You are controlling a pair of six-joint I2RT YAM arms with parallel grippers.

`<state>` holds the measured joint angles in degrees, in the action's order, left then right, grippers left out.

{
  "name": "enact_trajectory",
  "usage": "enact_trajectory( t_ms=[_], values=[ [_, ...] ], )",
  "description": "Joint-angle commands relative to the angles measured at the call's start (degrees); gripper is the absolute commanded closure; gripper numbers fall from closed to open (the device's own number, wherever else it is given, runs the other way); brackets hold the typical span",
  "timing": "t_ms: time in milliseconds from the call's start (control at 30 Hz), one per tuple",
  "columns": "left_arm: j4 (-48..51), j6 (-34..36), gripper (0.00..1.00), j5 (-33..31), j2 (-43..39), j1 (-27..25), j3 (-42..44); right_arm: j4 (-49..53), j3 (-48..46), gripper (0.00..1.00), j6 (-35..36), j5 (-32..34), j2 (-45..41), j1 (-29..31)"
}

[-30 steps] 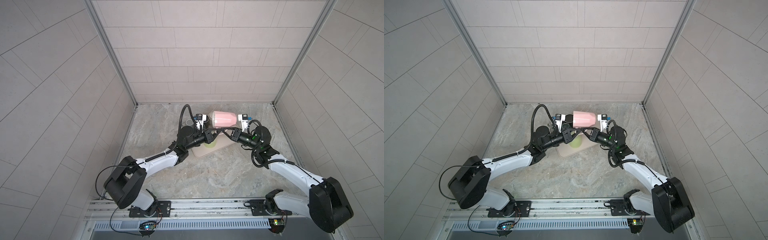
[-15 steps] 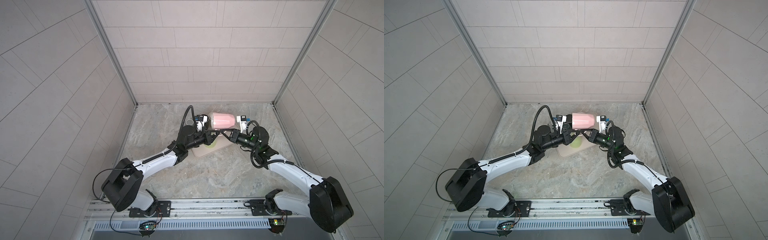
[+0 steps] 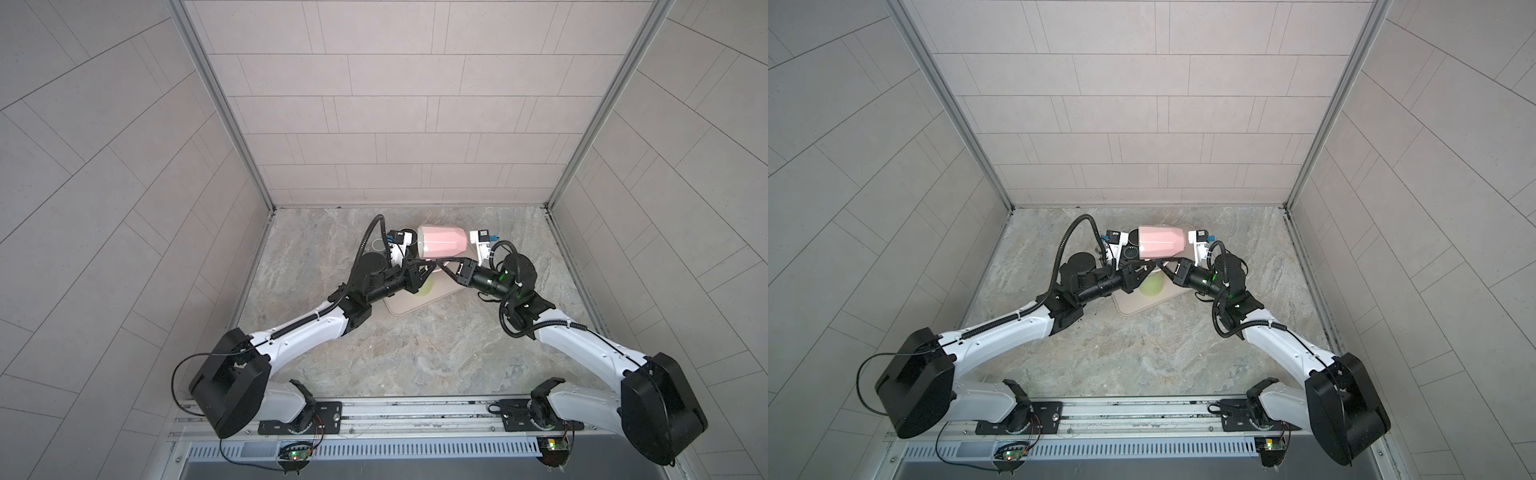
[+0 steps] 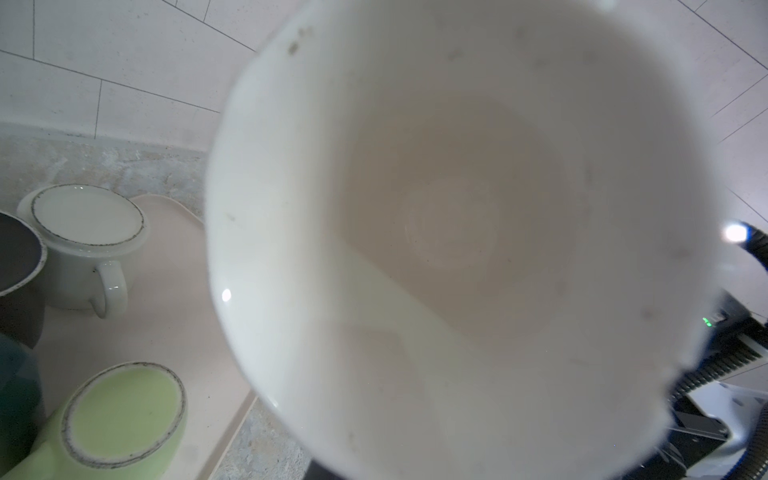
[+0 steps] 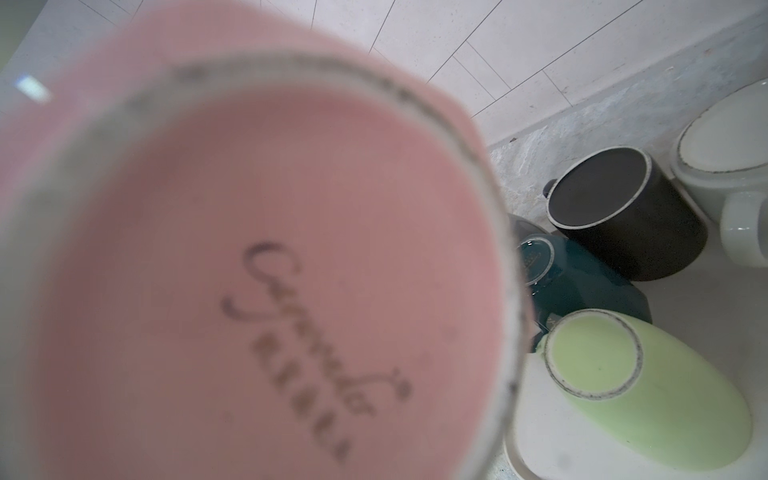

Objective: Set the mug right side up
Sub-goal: 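Hold the pink mug with both grippers and rotate it above the tray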

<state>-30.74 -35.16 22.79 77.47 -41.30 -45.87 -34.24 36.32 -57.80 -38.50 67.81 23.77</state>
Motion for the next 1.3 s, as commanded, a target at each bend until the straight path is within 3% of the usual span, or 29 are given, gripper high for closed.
enact_trajectory(
  t_ms=[0,133,333,600,1067,1267],
  values=[
    [-5.5,1.4,1.0,-0.7,-3.1,-0.6,-0.5,-2.8,1.1,1.0,3.1,-0.9,-0.2,0.9],
    [-5.0,3.5,1.0,-1.1,-3.8,-1.2,-0.1,2.3,2.4,1.0,6.6,0.0,-0.7,1.5],
    [-1.0,7.6,1.0,-7.0,-6.1,-3.6,0.1,3.2,2.5,0.96,8.3,1.0,-1.0,2.3],
    [-1.7,8.0,1.0,-8.9,-8.1,-3.6,1.0,0.2,1.7,0.93,7.6,1.2,-0.9,2.9],
    [-0.6,9.0,1.0,-8.8,-9.2,-3.6,0.7,-1.7,0.6,0.76,7.7,1.4,-0.6,2.9],
    [1.5,9.3,1.0,-9.1,-8.5,-3.6,0.0,-2.3,0.3,0.74,8.1,1.5,-0.2,2.8]
  ],
)
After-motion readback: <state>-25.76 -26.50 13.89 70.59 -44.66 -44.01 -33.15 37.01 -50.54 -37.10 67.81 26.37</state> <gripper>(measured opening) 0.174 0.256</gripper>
